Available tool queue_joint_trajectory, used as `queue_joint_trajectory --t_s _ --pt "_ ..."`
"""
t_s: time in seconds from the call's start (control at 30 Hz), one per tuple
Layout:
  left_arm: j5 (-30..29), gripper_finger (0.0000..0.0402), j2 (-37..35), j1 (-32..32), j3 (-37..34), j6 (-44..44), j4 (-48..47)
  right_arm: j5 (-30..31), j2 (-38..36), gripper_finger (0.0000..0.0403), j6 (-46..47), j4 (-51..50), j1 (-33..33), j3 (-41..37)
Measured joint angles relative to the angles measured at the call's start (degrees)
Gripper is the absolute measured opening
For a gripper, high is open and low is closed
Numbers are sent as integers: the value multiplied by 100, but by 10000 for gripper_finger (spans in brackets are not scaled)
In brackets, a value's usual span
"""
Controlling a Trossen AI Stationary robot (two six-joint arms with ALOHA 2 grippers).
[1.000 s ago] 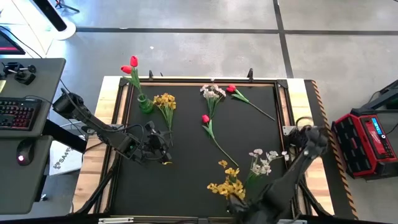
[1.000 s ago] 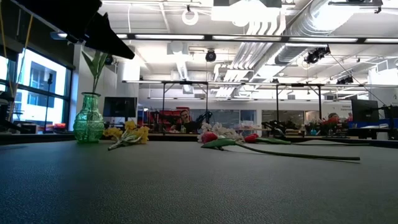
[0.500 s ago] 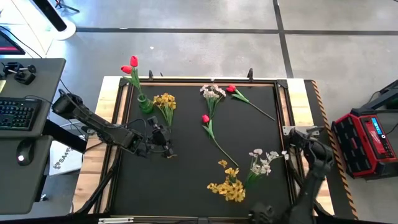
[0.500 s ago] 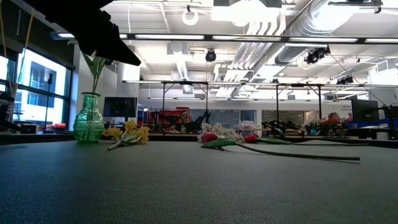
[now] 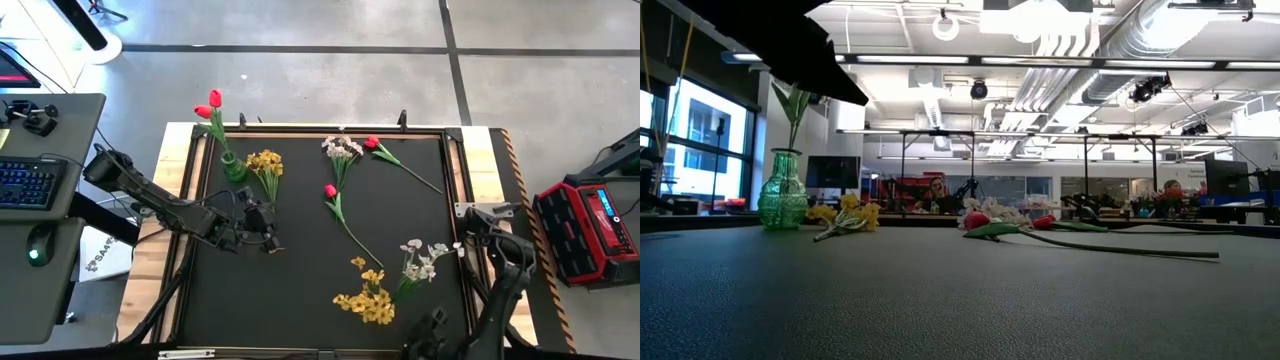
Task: Sort flowers into vase by color
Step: Move the yellow vase to the middle right of the table
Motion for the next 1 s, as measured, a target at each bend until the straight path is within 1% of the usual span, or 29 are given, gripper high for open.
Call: queue_joint_trajectory --t_s 0.13,0.27,0.33,0.43,0.6,0.8,0.9,1.0 --pt "125 90 0 2 0 -71 46 -11 51 232 -62 -681 16 0" --pt "146 90 0 2 2 -73 212 -1 68 263 -100 -837 52 -194" --pt "154 90 0 2 2 -73 250 83 68 283 -160 -608 55 -460" --pt "250 90 0 7 2 -76 261 364 76 311 -469 71 53 -974" --pt "446 90 0 61 2 -174 281 1176 76 339 -690 660 53 -1553" --pt "657 90 0 130 2 -230 299 1873 74 342 -234 804 57 -1902" --pt "699 90 0 129 2 -229 299 2207 70 342 -151 1190 60 -2065" --pt "706 90 0 129 2 -228 297 2280 70 342 -213 1656 55 -2245"
